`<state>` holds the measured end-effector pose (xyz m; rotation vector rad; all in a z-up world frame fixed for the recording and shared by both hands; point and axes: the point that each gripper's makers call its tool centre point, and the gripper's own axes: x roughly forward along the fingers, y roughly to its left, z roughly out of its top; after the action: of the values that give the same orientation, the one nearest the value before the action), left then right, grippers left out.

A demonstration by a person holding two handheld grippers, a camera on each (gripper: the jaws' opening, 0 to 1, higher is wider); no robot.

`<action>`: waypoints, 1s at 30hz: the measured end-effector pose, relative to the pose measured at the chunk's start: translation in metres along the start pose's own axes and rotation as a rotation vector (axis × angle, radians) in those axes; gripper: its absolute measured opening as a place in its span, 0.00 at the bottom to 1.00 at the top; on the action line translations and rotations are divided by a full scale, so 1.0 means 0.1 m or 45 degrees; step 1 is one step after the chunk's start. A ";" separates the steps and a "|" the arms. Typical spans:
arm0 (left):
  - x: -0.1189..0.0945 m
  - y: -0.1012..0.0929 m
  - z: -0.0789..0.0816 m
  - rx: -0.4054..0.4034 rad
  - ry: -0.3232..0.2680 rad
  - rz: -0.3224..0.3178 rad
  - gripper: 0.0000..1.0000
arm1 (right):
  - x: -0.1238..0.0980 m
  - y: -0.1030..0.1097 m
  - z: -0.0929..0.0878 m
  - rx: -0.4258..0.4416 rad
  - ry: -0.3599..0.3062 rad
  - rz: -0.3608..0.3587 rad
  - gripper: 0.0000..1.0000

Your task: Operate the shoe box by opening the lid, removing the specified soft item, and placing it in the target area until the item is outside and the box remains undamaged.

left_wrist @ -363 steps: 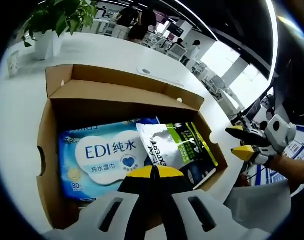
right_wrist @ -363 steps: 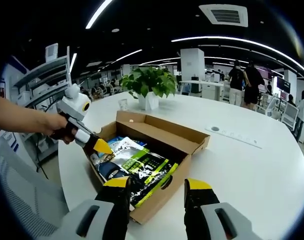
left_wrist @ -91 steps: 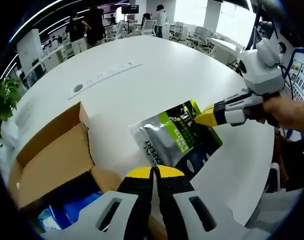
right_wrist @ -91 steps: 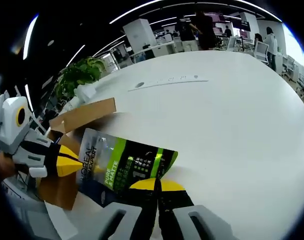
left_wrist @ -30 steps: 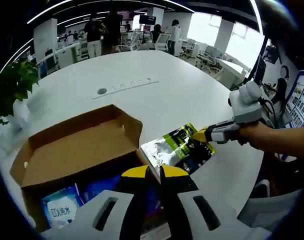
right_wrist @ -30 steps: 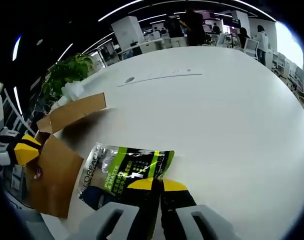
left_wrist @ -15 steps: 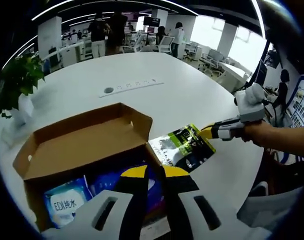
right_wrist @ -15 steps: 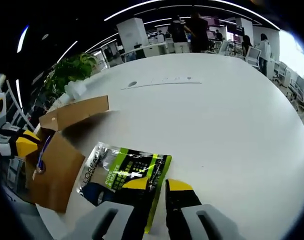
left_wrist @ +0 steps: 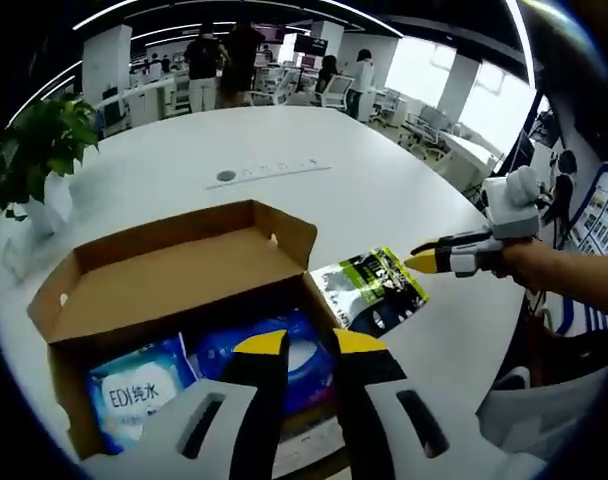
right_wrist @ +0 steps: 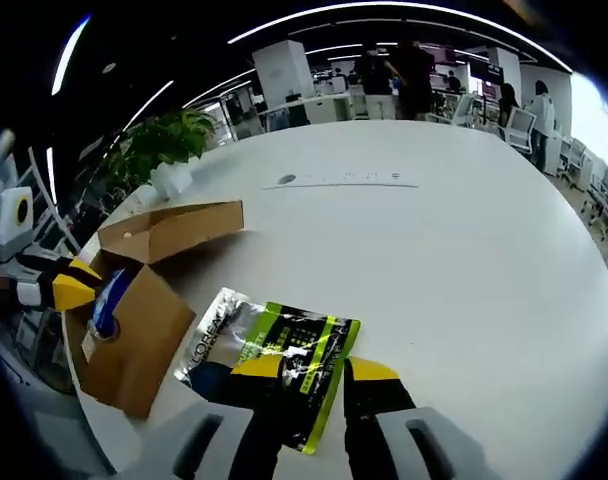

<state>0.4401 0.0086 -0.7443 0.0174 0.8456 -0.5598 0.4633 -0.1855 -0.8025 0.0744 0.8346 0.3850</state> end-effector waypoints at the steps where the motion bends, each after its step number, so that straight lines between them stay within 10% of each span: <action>1: -0.01 0.00 -0.01 0.003 -0.002 -0.001 0.18 | -0.01 0.01 0.01 -0.002 -0.003 0.004 0.20; 30: -0.32 0.20 -0.10 -0.006 -0.081 -0.048 0.40 | -0.41 0.59 0.20 -0.138 -0.114 0.152 0.54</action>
<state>0.4254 0.0428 -0.7323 -0.0206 0.7870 -0.5905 0.4354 -0.1435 -0.7470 0.0406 0.7215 0.5347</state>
